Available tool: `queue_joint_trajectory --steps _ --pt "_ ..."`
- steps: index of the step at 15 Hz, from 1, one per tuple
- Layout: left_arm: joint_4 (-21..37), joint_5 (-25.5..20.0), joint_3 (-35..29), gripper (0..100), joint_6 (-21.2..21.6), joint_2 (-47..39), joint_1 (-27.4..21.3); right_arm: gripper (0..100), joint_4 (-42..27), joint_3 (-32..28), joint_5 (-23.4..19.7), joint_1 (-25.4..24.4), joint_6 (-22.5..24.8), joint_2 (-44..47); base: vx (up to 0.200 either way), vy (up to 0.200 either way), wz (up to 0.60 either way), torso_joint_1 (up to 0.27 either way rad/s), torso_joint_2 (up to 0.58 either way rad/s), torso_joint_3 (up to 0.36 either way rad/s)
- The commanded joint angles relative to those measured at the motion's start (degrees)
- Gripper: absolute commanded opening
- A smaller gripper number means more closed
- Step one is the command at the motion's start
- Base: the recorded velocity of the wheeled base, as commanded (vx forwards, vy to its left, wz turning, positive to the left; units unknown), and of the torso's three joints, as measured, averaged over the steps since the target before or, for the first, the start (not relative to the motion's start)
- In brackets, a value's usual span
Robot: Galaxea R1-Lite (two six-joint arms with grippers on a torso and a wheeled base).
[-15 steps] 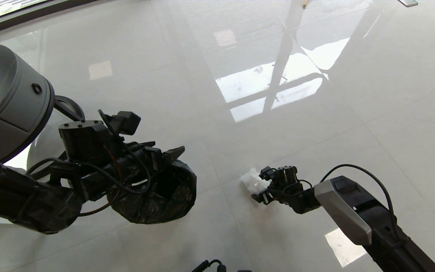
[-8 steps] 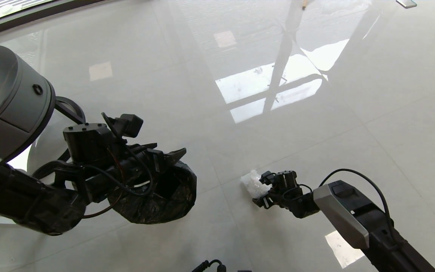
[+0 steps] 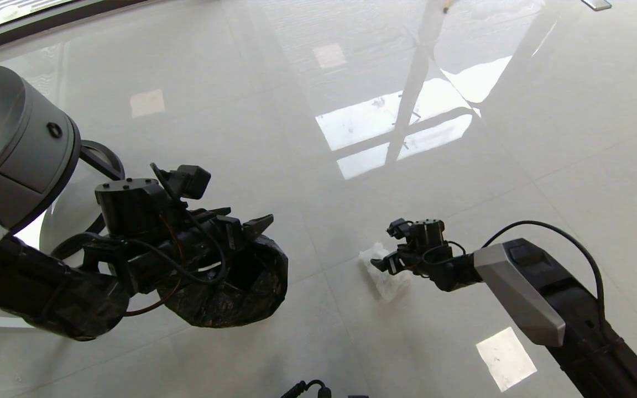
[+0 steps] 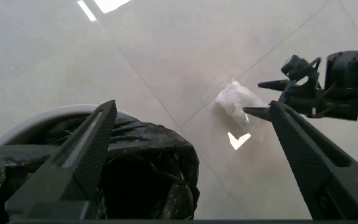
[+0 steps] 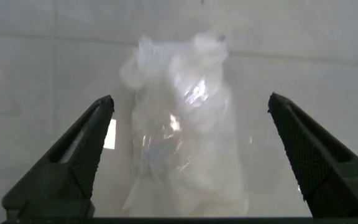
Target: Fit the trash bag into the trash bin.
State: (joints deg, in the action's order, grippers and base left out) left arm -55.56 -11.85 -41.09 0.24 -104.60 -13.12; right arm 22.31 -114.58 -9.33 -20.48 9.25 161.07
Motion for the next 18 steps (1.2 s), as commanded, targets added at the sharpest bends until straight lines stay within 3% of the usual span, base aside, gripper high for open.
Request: queue_joint_trajectory --steps 1,10,18 --pt "0.0 0.0 -0.4 100 -0.1 -0.6 -0.1 100 0.2 0.0 -1.0 -0.1 0.0 -6.1 0.0 0.0 0.0 0.0 0.0 0.0" --pt "0.0 0.0 -0.6 100 -0.1 -1.0 0.0 100 -2.4 0.0 -2.5 0.5 0.0 2.2 0.0 0.0 0.0 0.0 0.0 0.0" --pt "-4.5 -0.1 1.1 100 0.3 -2.6 -0.2 100 -3.4 0.0 -2.4 0.6 0.1 7.8 0.0 0.0 0.0 0.0 0.0 0.0"
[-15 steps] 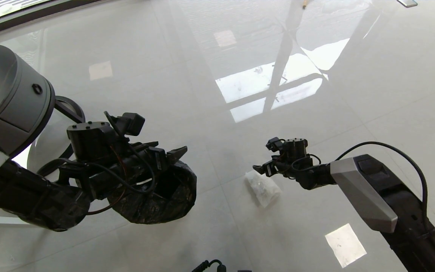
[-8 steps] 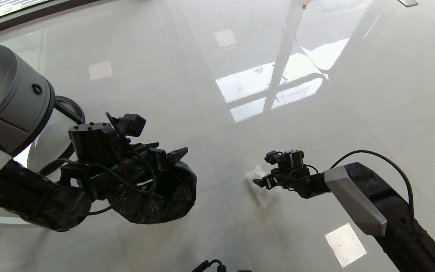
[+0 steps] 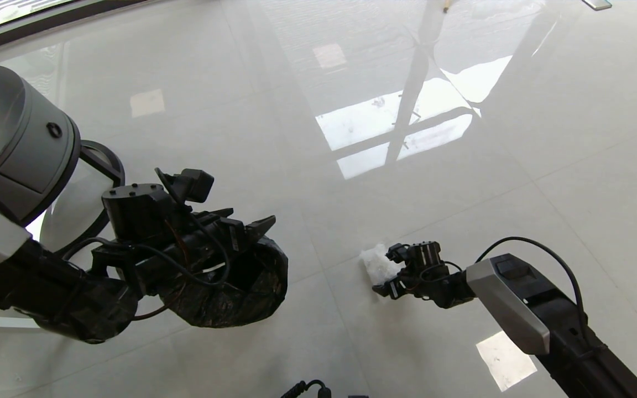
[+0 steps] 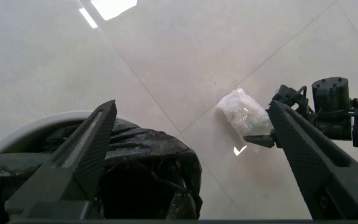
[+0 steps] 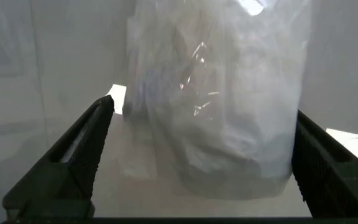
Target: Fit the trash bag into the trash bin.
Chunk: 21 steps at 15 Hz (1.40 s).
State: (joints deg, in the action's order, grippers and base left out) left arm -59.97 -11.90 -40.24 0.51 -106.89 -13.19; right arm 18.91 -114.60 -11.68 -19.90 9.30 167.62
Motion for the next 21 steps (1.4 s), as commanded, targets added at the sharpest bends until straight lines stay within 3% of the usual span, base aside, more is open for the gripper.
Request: queue_joint_trajectory --steps 1,16,17,21 --pt "-0.1 -0.1 0.4 100 0.1 -0.3 -0.2 100 0.0 0.0 0.0 0.0 0.1 1.6 0.0 0.0 0.0 0.0 0.0 0.0" --pt "-0.1 -0.1 0.5 100 0.1 -0.3 -0.5 100 -3.1 0.0 0.2 1.0 -0.8 0.9 0.0 0.0 0.0 0.0 0.0 0.0" --pt "-0.1 -0.1 0.5 100 0.0 -0.3 -0.5 0 -3.2 0.0 0.2 1.0 -1.0 0.9 0.0 0.0 0.0 0.0 0.0 0.0" --pt "-0.1 -0.1 0.5 100 0.1 -0.4 -0.6 0 -3.3 0.0 0.2 1.3 -1.2 0.9 0.0 0.0 0.0 0.0 0.0 0.0"
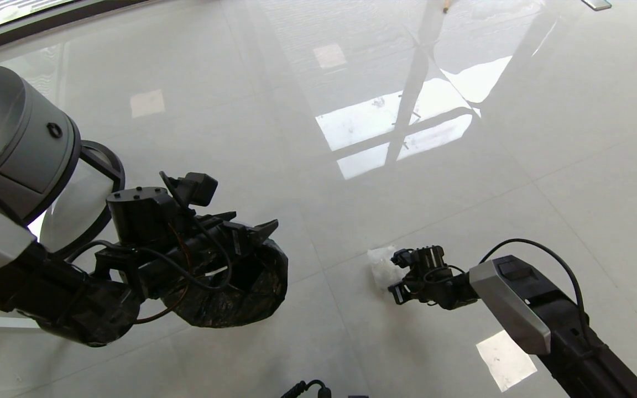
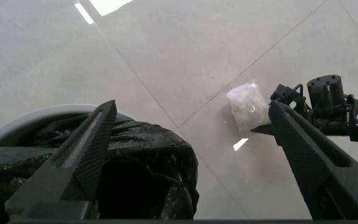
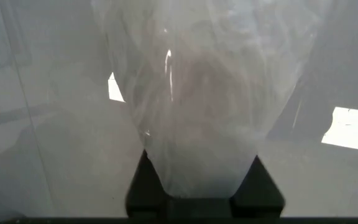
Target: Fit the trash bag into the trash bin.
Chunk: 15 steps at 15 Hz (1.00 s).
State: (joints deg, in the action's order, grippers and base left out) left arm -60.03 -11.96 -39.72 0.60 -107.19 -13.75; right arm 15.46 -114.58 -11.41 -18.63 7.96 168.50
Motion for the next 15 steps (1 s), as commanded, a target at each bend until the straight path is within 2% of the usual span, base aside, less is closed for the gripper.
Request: queue_joint_trajectory --steps 1,6,9,12,14,15 --pt "0.0 0.0 0.0 100 0.0 -0.1 0.0 0 0.1 0.0 -0.1 0.0 -0.1 -0.2 0.0 0.0 0.0 0.0 0.0 0.0" --pt "0.0 0.0 -0.3 100 -0.1 -0.1 0.0 0 0.0 0.0 0.1 -0.2 -5.9 -8.6 0.0 0.0 0.0 0.0 0.0 0.0" --pt "-0.1 0.0 -0.4 100 -0.2 0.0 0.0 0 -0.9 0.0 0.2 -0.7 -6.5 -16.1 0.0 0.0 0.0 0.0 0.0 0.0" --pt "-3.8 -0.1 -0.4 100 -0.4 0.2 0.1 0 -1.5 0.0 0.1 -2.2 -11.8 -30.9 0.0 0.0 0.0 0.0 0.0 0.0" --pt "-4.4 -0.5 0.8 100 -0.4 2.3 0.1 0 -4.6 0.0 -0.2 -3.3 -11.9 -43.3 0.0 0.0 0.0 0.0 0.0 0.0" --pt "-4.4 -2.6 1.7 100 -0.4 4.2 0.2 0 -6.1 3.0 -0.2 -3.8 -11.8 -48.2 0.0 0.0 0.0 0.0 0.0 0.0"
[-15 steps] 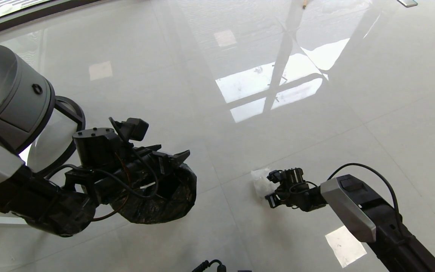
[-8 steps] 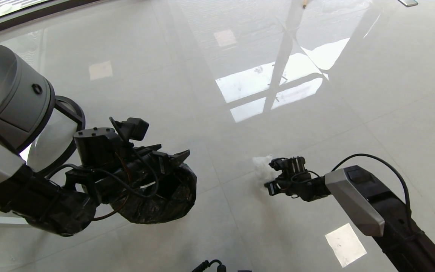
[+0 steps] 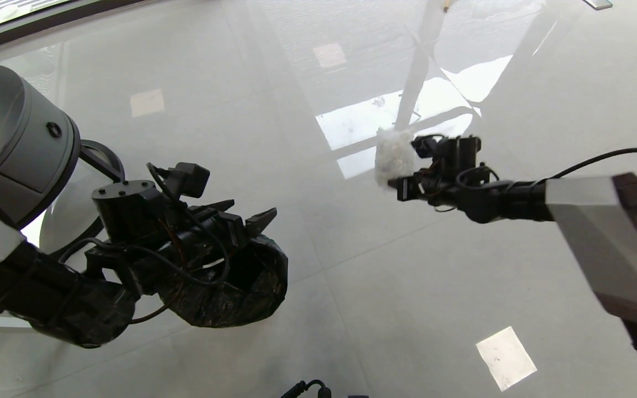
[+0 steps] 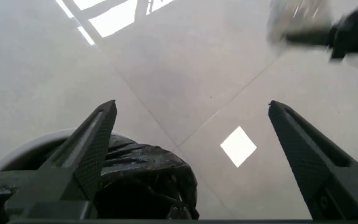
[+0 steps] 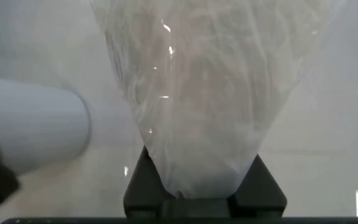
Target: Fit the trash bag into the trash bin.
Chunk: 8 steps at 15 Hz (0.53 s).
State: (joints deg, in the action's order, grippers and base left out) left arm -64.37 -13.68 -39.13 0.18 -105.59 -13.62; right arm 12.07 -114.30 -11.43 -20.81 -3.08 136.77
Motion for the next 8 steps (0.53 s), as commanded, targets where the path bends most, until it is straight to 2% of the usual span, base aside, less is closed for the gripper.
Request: queue_joint_trajectory --steps 1,4,5,7,8 --pt "0.4 -2.8 1.4 100 -0.1 5.0 0.3 0 -2.1 6.3 -0.7 -1.6 -0.4 -20.0 0.0 0.0 0.0 0.0 0.0 0.0" --pt "5.2 -4.5 3.4 100 0.1 13.0 0.4 0 -1.3 12.7 -1.3 -1.8 1.7 -26.0 0.0 0.0 0.0 0.0 0.0 0.0" --pt "10.9 -5.5 3.2 100 0.0 19.5 0.4 0 -1.4 16.5 -1.1 -2.6 2.3 -29.4 0.0 0.0 0.0 0.0 0.0 0.0" --pt "16.2 -5.1 2.0 100 -0.3 24.3 1.3 0 -1.5 19.2 -1.1 -3.2 2.3 -31.7 0.0 0.0 0.6 0.002 0.0 0.005" --pt "20.9 -4.7 1.5 100 -1.0 28.0 2.5 0 -1.4 21.3 -1.1 -3.5 2.3 -33.0 0.0 0.0 0.6 0.061 -0.16 -0.061"
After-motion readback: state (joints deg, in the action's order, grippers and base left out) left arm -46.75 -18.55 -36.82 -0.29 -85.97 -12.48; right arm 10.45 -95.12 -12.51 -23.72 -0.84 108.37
